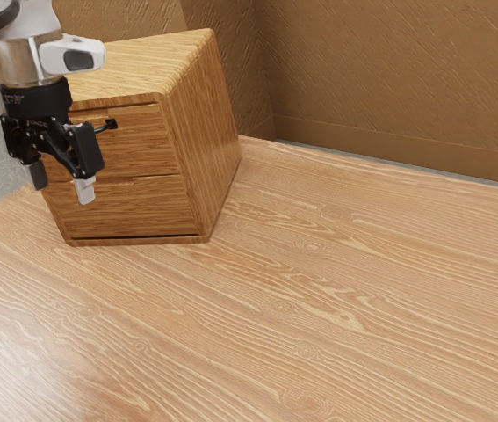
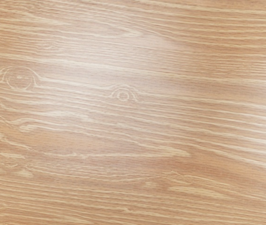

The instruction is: Pull the drawer handle with one arm to open the drawer

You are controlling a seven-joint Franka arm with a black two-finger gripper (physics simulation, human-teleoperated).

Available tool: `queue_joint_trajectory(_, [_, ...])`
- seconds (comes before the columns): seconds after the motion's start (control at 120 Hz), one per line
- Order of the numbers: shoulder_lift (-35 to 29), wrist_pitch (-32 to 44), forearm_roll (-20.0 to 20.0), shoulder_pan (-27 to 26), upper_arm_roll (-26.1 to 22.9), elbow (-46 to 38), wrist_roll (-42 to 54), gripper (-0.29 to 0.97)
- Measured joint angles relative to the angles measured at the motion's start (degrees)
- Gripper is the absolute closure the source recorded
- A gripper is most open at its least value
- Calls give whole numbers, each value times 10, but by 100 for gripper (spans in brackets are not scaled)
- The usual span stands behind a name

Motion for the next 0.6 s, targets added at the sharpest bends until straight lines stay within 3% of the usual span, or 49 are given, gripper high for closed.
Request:
queue_joint_trajectory(0.083, [3, 31, -3, -41, 44, 1, 3, 0])
queue_joint_trajectory(0.383, [-18, 51, 16, -65, 80, -5, 27, 0])
queue_joint_trajectory(0.517, [-22, 182, -30, 54, 93, -102, 160, 0])
queue_joint_trajectory(0.6, [-18, 252, -55, 94, 97, -121, 246, 0])
